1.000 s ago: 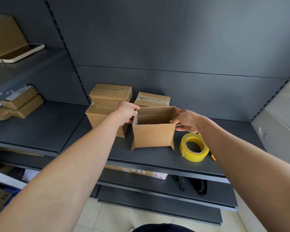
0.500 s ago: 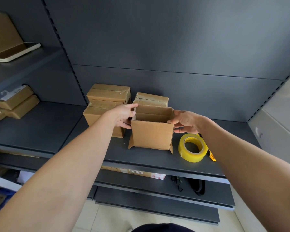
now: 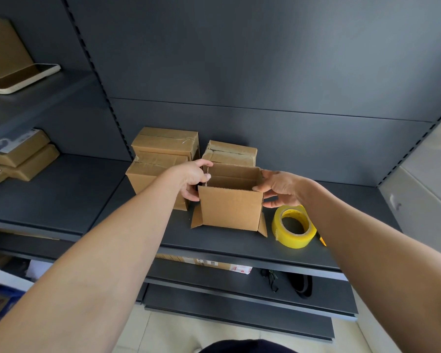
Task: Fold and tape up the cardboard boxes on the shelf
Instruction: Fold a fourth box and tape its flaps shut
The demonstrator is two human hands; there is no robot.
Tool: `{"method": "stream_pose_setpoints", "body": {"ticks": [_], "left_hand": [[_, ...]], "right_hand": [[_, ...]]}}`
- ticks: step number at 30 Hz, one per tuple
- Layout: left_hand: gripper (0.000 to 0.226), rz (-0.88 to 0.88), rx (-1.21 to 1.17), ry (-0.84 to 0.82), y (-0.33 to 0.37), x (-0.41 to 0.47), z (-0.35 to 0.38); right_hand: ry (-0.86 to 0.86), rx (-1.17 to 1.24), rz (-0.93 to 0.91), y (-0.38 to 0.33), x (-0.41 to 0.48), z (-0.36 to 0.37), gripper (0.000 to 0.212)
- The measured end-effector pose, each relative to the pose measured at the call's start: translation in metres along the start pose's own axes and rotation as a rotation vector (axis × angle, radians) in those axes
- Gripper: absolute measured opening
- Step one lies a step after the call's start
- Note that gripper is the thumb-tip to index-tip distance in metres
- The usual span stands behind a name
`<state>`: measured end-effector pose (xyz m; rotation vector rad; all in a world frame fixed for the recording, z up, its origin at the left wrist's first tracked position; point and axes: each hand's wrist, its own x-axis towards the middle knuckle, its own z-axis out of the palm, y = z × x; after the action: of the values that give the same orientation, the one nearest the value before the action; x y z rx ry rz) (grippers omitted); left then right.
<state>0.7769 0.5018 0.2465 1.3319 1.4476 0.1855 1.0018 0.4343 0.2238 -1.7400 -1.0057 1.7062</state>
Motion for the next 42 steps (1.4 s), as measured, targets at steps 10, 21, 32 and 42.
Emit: {"method": "stream_pose_setpoints", "body": {"ticks": [10, 21, 32, 42], "left_hand": [[0.045, 0.097, 0.217, 0.025, -0.014, 0.010, 0.021], [0.047, 0.150, 0.310, 0.062, -0.020, 0.014, 0.022], [0.054, 0.097, 0.056, 0.003, -0.026, 0.016, 0.013], [0.054, -0.002, 0.021, 0.054, -0.024, 0.021, 0.016]], "right_hand": [[0.043, -0.040, -0.016, 0.000, 0.001, 0.010, 0.069], [0.047, -0.014, 0.003, 0.005, 0.005, 0.010, 0.076], [0.060, 0.113, -0.009, 0.009, 0.005, 0.003, 0.063], [0.116, 0.228, 0.000, 0.010, 0.006, 0.003, 0.042]]}}
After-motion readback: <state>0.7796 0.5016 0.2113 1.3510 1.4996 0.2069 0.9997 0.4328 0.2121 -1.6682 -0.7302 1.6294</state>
